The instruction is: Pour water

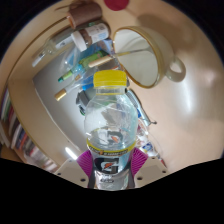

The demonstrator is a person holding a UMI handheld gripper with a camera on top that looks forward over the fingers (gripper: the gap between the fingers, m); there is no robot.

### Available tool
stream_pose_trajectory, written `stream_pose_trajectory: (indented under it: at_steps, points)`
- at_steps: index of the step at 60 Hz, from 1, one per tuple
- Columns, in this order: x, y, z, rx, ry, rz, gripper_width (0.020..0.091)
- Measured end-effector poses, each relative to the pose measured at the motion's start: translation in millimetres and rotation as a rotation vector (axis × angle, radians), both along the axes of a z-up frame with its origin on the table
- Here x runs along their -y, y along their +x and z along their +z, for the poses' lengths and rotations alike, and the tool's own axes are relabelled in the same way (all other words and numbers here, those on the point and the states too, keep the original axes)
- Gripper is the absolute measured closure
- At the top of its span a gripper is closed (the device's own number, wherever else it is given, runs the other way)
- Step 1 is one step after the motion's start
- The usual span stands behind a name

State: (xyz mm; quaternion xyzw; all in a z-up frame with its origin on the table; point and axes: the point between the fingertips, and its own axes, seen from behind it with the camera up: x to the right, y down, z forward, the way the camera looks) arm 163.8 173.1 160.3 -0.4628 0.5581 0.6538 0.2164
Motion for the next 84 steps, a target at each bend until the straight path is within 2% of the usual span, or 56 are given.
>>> stream_pose_trajectory:
  at_steps: [16,26,32,40,44,49,53,54,55,58,62,66,71,75,79,84]
  points:
    - [-13,41,35,-0.38,0.009,-0.157,0.0642]
    - [-14,48,42,-0.387,0.022,-0.161,0.0642]
    - [-11,46,56,-0.309,0.082,-0.125,0.0647]
    - [5,35,117,0.089,0.254,0.015,0.0646]
    - [9,46,152,0.375,0.357,0.052,0.0642]
    - [14,85,192,0.817,0.45,0.001,0.0643]
    - [8,140,220,1.173,0.483,-0.104,0.0643]
    - [8,156,226,1.251,0.483,-0.134,0.0619]
    - [8,171,231,1.324,0.481,-0.161,0.0641]
    - [4,210,235,1.514,0.448,-0.221,0.064]
    - [1,258,209,1.699,0.366,-0.248,0.0641]
    - [-7,297,155,1.83,0.253,-0.227,0.0641]
    - [-1,346,64,1.982,0.103,-0.166,0.0638]
    - [-6,350,6,2.066,0.026,-0.07,0.0636]
    - [6,360,-40,2.091,-0.011,-0.023,0.0637]
    - [0,358,-78,2.086,-0.035,0.015,0.0634]
